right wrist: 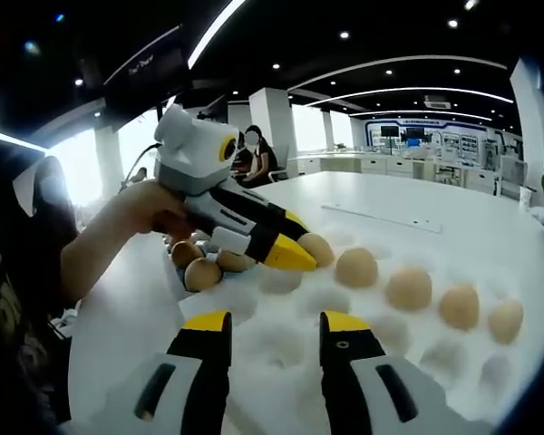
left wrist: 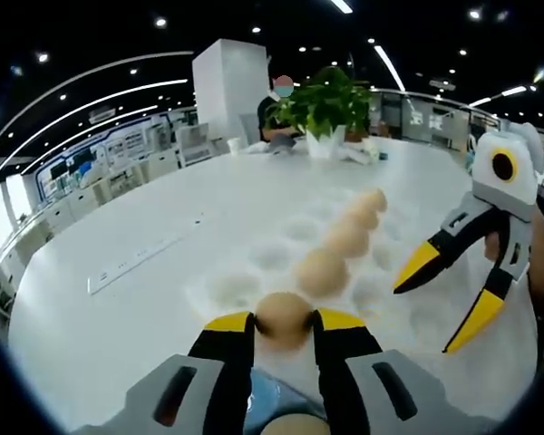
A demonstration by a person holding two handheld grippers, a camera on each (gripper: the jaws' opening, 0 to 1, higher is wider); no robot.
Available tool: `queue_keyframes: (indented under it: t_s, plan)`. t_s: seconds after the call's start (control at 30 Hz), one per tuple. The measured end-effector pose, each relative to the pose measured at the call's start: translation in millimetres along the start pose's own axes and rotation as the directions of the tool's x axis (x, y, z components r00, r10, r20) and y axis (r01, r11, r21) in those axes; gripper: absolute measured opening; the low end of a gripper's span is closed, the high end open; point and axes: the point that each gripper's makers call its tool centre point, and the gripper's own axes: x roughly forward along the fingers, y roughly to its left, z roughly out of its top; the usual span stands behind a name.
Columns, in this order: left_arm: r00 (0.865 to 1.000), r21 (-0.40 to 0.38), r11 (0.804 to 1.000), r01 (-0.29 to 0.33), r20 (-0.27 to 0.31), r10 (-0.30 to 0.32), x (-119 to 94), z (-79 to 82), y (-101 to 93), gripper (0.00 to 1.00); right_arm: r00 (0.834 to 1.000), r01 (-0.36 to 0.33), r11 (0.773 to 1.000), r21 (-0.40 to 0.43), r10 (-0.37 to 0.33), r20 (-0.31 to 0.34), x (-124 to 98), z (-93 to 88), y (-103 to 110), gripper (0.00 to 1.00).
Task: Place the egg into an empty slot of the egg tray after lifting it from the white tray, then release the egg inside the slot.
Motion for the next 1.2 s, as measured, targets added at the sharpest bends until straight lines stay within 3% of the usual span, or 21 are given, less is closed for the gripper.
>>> queue_keyframes:
  t_s: [0.57, 0.63, 0.67, 0.9, 0.97, 1.2]
  plan:
    - [1.000, 0.006, 1.000, 0.008, 0.027, -0.008, 3, 7.6, 0.9, 0.24, 1.000, -0.006, 1.000, -0.003, 0.006, 0.002, -2, -2.6, 11, 0.40]
    - [0.999, -0.017, 0.999, 0.031, -0.034, -0.031, 5, -3.9, -3.4, 0.28, 1.000, -0.008, 1.000, -0.004, 0.008, 0.002, -1, -2.2, 10, 0.40]
    - [1.000, -0.038, 0.999, 0.028, 0.009, -0.028, 8, 4.5, 0.5, 0.28, 1.000, -0.009, 1.000, -0.004, 0.009, 0.002, 0, -2.2, 10, 0.40]
    - [1.000, -0.013, 1.000, 0.015, -0.018, -0.016, 5, 2.4, -3.3, 0.26, 1.000, -0.016, 1.000, -0.006, 0.016, 0.004, 2, -0.8, 4, 0.40]
    - [1.000, -0.015, 1.000, 0.013, -0.018, -0.013, 9, 5.5, 5.0, 0.25, 1.000, -0.016, 1.000, -0.006, 0.016, 0.005, 3, -0.5, 3, 0.40]
    - [1.000, -0.037, 0.999, 0.010, 0.000, -0.010, 6, 7.6, 3.3, 0.25, 1.000, -0.019, 1.000, -0.008, 0.019, 0.006, 2, -0.6, 4, 0.40]
